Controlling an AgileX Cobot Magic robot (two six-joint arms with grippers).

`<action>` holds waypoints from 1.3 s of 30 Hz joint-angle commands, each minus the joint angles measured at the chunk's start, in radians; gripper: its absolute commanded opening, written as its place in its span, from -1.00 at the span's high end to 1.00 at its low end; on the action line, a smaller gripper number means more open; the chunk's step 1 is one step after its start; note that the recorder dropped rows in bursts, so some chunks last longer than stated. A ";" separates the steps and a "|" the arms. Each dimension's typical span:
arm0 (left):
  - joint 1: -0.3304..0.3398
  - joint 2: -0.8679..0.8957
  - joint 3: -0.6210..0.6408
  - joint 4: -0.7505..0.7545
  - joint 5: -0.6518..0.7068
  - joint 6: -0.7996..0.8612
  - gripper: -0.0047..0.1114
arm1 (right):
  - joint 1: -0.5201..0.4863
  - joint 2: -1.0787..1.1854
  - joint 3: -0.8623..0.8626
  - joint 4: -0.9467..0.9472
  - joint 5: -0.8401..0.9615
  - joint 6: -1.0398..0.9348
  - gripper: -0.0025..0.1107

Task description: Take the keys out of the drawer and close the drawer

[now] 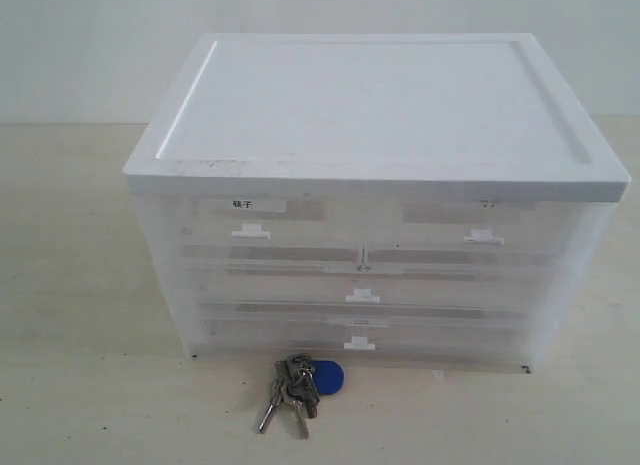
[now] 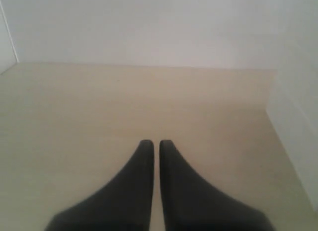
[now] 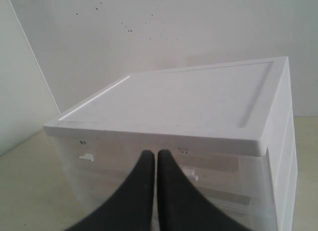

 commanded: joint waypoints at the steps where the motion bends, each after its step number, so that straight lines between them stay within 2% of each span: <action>1: 0.007 -0.004 0.004 0.019 0.014 0.027 0.84 | -0.002 -0.005 0.003 0.001 -0.001 -0.002 0.96; 17: 0.007 -0.004 0.004 0.019 0.010 0.027 0.84 | -0.002 -0.005 0.003 0.001 -0.014 -0.002 0.96; 22: 0.007 -0.004 0.004 0.019 0.010 0.027 0.84 | 0.081 -0.005 0.003 -0.004 -0.014 -0.013 0.96; 23: 0.007 -0.004 0.004 0.019 0.010 0.027 0.84 | 0.093 -0.005 0.003 -0.024 -0.028 -0.084 0.96; 27: 0.007 -0.004 0.004 0.019 0.010 0.027 0.84 | 0.085 -0.005 0.048 -0.031 -0.218 -0.219 0.96; 34: 0.007 -0.004 0.004 0.019 0.010 0.027 0.84 | -0.067 -0.005 0.211 -0.040 -0.613 -0.138 0.96; 38: 0.007 -0.004 0.004 0.019 0.010 0.027 0.84 | -0.071 -0.005 0.294 -0.072 -0.751 -0.140 0.96; 39: 0.007 -0.004 0.004 0.019 0.010 0.027 0.84 | -0.074 -0.005 0.294 -0.075 -0.728 -0.167 0.96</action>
